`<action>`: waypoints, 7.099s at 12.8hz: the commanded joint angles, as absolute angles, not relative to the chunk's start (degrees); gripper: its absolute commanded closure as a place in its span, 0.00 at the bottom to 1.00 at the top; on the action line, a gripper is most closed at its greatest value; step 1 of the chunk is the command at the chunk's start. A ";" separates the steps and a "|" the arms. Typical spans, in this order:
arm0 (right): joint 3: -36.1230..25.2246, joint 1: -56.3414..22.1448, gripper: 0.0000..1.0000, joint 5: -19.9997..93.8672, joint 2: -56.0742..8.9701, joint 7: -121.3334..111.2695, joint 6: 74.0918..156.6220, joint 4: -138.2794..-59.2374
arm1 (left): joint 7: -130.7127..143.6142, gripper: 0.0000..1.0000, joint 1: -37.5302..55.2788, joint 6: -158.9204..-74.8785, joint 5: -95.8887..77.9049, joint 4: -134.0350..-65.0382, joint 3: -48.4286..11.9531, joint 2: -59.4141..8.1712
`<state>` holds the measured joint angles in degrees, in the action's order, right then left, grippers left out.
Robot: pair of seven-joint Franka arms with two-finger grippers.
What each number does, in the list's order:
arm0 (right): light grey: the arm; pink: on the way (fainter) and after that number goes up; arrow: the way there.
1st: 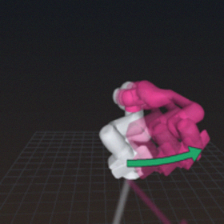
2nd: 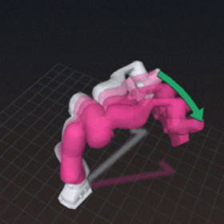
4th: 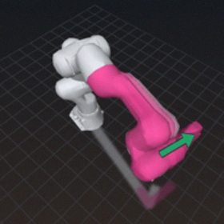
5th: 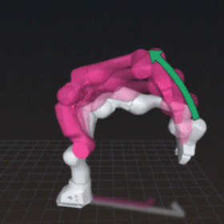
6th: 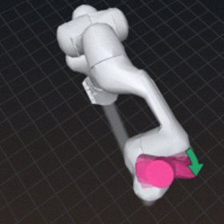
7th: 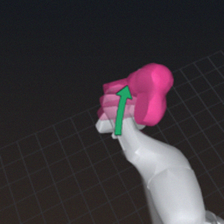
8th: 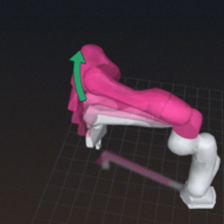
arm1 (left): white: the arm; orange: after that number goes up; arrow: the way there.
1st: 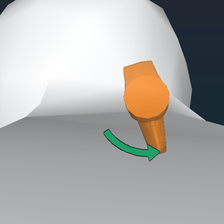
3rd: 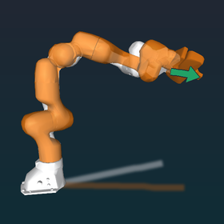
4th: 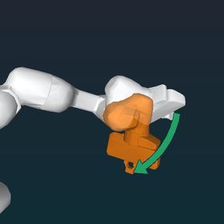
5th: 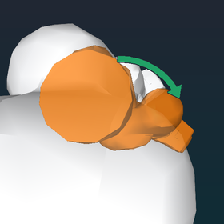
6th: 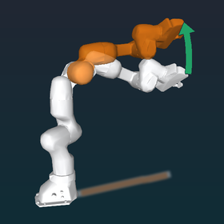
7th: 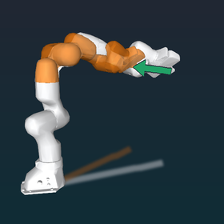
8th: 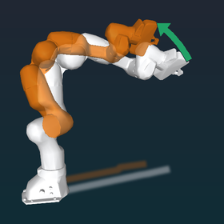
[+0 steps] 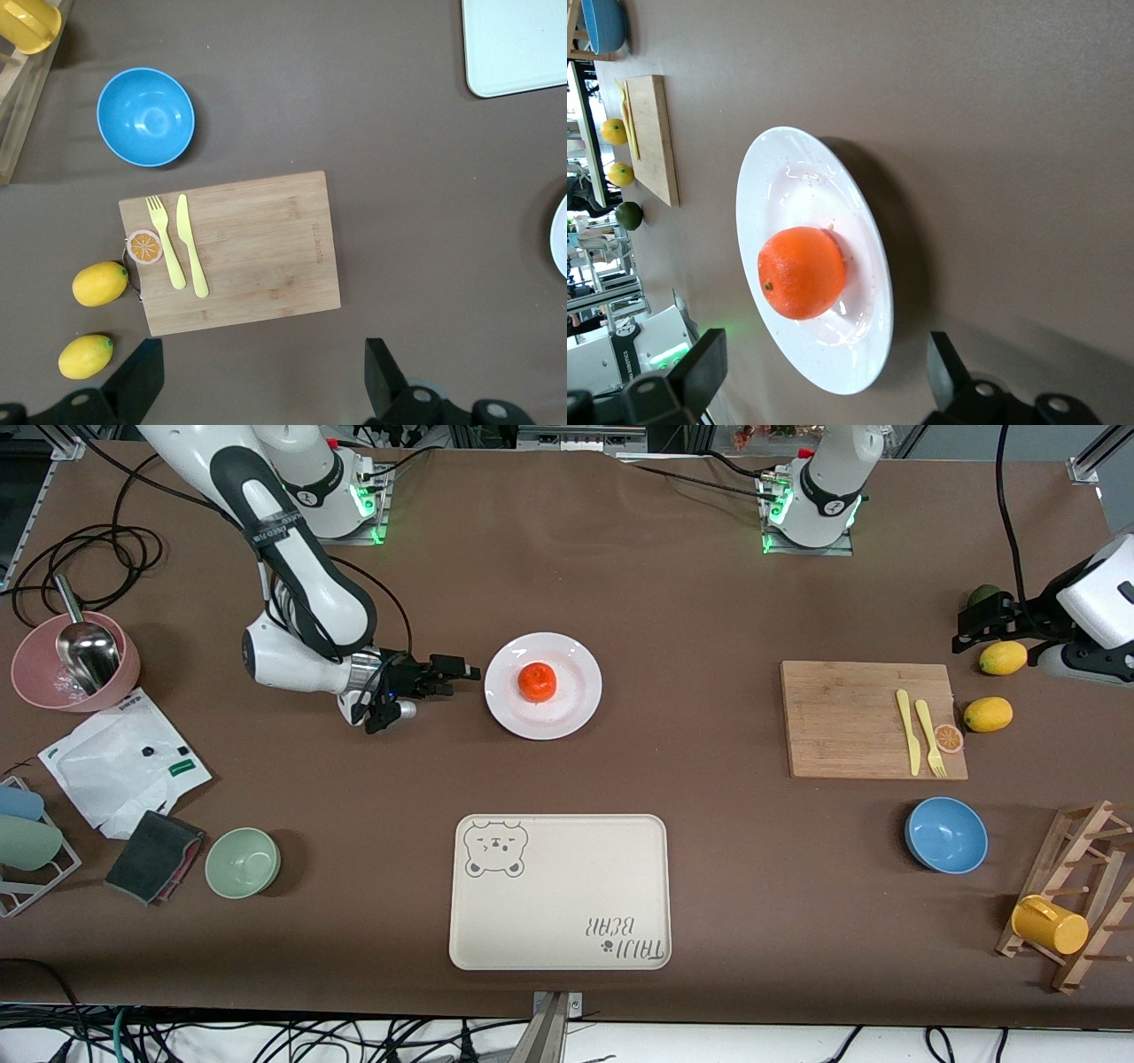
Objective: Place orange and plate with both arms
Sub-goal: 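Grip the white plate rim with the right gripper, then slide the plate with the right gripper onto the bear tray, then open the right gripper and release the plate rim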
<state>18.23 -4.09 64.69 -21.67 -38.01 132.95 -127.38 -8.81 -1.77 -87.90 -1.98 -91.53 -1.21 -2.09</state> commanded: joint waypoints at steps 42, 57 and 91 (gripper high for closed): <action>23.03 -4.75 1.00 82.88 -30.85 -55.11 140.98 -127.44 | -8.35 0.00 -3.34 -87.19 0.18 -91.85 -1.85 -1.76; 22.15 -6.14 1.00 82.28 -45.24 -39.66 140.98 -95.32 | -8.35 0.00 -3.34 -87.19 0.18 -91.85 -1.93 -1.76; 17.32 -5.54 0.62 41.06 -42.48 -13.27 140.36 -92.08 | -8.35 0.00 -3.34 -87.19 0.18 -91.85 -1.85 -1.76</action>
